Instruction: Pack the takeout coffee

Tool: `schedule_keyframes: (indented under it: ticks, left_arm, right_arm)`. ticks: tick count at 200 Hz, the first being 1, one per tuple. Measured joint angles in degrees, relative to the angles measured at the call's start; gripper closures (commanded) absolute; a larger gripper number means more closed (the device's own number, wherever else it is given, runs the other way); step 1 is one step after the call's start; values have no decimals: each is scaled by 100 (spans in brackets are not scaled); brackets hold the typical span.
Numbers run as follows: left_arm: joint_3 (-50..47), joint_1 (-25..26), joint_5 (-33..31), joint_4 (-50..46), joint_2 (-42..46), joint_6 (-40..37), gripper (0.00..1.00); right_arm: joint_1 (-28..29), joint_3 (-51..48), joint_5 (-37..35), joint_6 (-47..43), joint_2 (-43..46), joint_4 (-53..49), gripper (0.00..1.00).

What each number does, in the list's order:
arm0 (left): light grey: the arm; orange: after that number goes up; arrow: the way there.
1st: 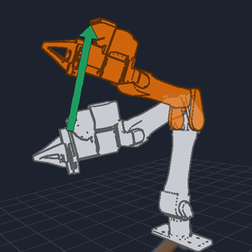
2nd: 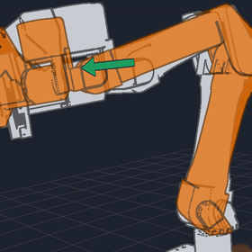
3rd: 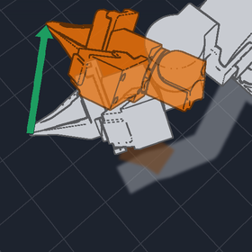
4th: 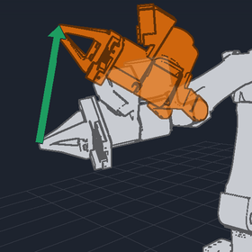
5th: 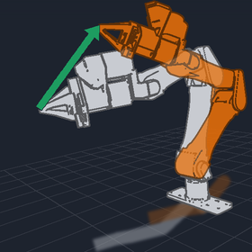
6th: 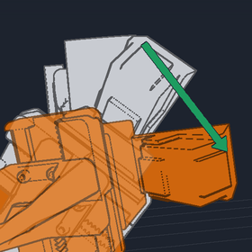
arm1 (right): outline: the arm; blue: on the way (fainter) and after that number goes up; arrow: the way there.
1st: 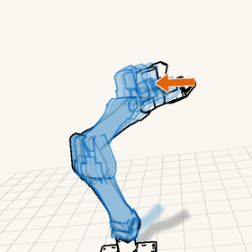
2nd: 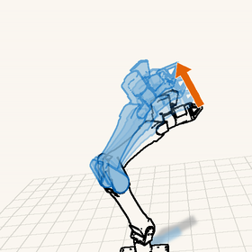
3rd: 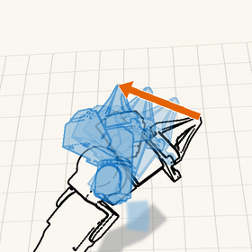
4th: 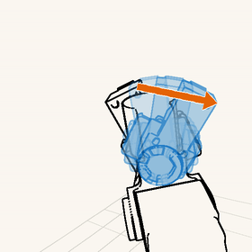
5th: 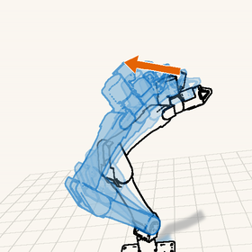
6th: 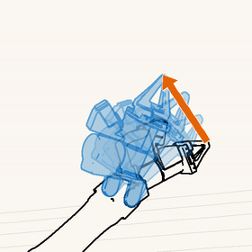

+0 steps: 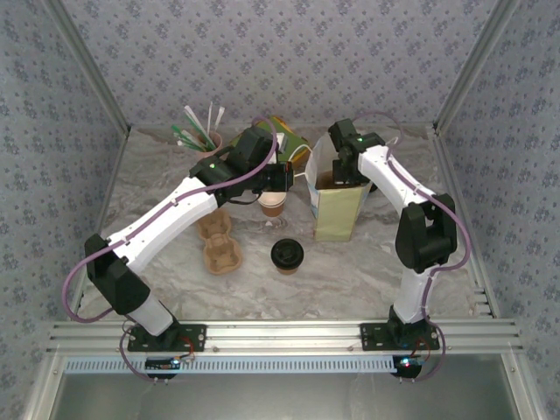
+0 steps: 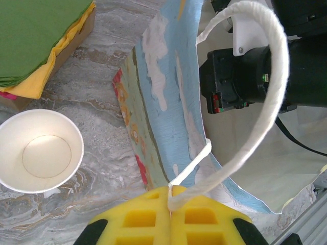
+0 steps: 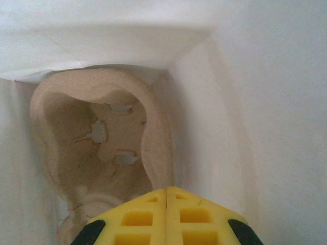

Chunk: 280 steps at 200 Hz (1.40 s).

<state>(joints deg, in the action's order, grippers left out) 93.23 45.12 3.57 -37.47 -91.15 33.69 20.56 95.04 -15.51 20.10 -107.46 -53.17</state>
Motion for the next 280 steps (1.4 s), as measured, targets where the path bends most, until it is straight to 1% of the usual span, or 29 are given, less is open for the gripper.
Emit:
schedule_keyframes:
  ticks: [34, 77, 141, 171, 211, 259, 280]
  left_arm:
    - [-9, 0, 0, 2, 0, 2, 100]
    - [-9, 0, -2, 0, 0, 2, 100]
    - [-70, 0, -48, 2, 2, 0, 100]
    - [-85, 0, -68, 2, 7, 0, 100]
    - [-85, 0, -63, 9, 9, 2, 100]
    - [-85, 0, -61, 13, 9, 2, 100]
    - [-85, 0, -59, 13, 9, 2, 100]
  right_arm:
    - [118, 190, 136, 0, 0, 2, 100]
    - [170, 240, 116, -2, 0, -70, 100]
    - [-133, -68, 4, -63, 0, -109, 100]
    - [-173, -127, -37, -107, 0, -116, 100]
    - [-81, -114, -13, -105, 0, -109, 100]
    - [247, 94, 37, -101, 0, -92, 100]
    - [227, 101, 31, -81, -17, -87, 100]
